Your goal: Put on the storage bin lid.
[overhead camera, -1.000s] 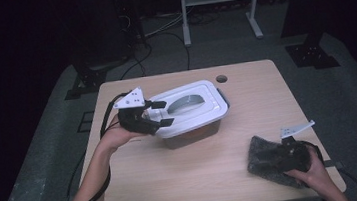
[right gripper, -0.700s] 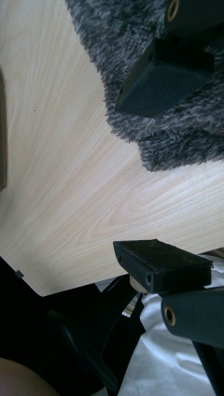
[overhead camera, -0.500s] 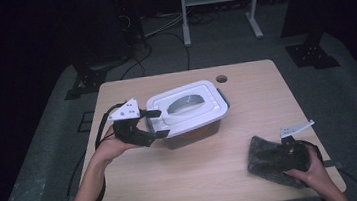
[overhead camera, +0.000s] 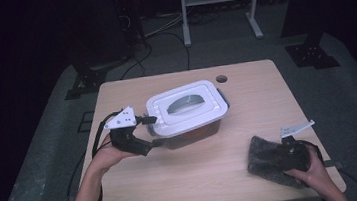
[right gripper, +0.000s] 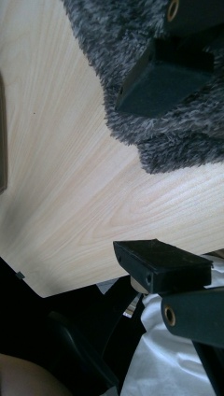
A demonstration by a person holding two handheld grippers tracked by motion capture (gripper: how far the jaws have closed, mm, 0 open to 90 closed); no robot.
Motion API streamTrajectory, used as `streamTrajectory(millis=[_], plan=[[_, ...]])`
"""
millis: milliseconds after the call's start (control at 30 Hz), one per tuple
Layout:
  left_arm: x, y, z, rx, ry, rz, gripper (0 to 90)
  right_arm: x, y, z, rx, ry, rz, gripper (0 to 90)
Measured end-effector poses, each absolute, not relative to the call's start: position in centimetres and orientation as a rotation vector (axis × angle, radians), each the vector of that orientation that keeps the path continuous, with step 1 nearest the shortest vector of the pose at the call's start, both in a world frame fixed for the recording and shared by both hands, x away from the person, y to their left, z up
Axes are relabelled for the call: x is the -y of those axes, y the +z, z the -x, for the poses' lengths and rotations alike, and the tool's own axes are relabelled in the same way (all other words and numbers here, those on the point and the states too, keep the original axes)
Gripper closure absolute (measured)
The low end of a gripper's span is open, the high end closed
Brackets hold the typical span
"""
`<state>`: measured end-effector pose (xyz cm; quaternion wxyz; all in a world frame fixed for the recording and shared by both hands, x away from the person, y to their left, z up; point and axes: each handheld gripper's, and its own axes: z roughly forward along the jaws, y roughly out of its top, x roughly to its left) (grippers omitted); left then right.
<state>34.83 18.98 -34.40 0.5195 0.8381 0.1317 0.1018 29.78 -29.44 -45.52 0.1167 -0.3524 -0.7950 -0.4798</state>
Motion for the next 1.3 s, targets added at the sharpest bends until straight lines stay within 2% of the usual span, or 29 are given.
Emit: streamTrajectory(millis=[1300], plan=[[-23.3,-38.9,-31.7,-0.431,0.236,-1.979,16.7,29.5,-45.8,-29.8,2.321,-1.393,1.037,26.8]])
